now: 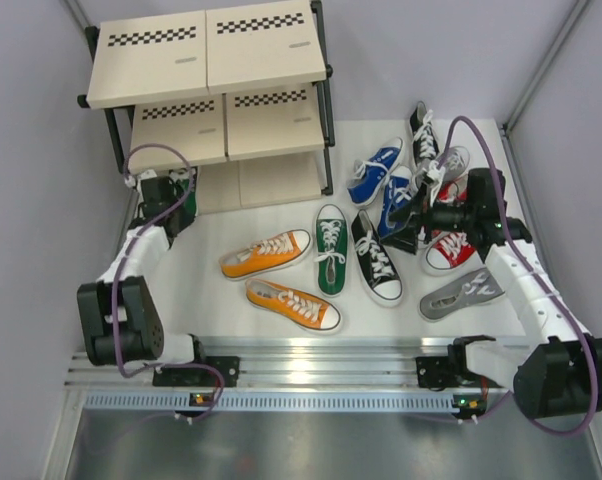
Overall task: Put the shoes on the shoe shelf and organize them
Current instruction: Place the shoe at the shoe shelf.
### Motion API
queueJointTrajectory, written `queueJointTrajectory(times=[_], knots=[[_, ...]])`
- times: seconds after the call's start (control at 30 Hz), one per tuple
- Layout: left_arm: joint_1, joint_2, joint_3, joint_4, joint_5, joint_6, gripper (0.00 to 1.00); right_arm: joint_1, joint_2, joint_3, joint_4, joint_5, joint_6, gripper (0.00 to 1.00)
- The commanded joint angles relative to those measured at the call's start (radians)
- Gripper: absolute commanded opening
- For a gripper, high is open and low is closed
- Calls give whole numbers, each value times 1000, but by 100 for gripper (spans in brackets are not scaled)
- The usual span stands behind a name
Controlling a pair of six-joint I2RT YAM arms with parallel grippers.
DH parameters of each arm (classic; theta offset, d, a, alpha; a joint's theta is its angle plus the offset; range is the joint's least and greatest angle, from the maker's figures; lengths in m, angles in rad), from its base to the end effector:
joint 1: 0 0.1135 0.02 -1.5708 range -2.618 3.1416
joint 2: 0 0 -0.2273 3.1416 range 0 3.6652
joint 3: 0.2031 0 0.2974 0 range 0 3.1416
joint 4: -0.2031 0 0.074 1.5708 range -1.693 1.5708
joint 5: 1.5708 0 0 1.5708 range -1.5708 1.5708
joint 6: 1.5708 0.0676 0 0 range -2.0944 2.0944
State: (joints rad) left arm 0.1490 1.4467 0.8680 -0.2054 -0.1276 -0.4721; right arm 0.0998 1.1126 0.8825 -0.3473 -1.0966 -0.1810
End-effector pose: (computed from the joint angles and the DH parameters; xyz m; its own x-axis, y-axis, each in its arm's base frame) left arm 0.3630 0.0632 0.1303 -0.5145 -0.5333 -0.6714 -0.5281 0.8140 -0.2419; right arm 0.2971 0.0902 0.2521 -0.3926 -0.1219 -0.9116 -0.8721 0.3641 0.3269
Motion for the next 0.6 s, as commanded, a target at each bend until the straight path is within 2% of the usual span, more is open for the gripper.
queueJointTrajectory(times=[0.0,0.1,0.23,0.27,0.3,0.37,0.57], knots=[[6,-186,-4,42,31,3,28,-11,4,79,-148,4,-199,84],[3,-302,-24,5,42,7,39,6,16,113,-260,40,-311,84],[4,-474,-72,-84,112,-3,65,78,58,148,-347,145,-377,84],[4,-503,-84,-101,121,-10,75,136,70,165,-357,220,-377,84],[4,-531,-93,-114,164,-26,80,167,97,173,-366,256,-374,84],[4,-620,-127,-144,224,-43,86,252,133,196,-366,347,-333,84],[4,-776,-170,-181,373,-137,93,443,254,228,-222,647,-88,86]])
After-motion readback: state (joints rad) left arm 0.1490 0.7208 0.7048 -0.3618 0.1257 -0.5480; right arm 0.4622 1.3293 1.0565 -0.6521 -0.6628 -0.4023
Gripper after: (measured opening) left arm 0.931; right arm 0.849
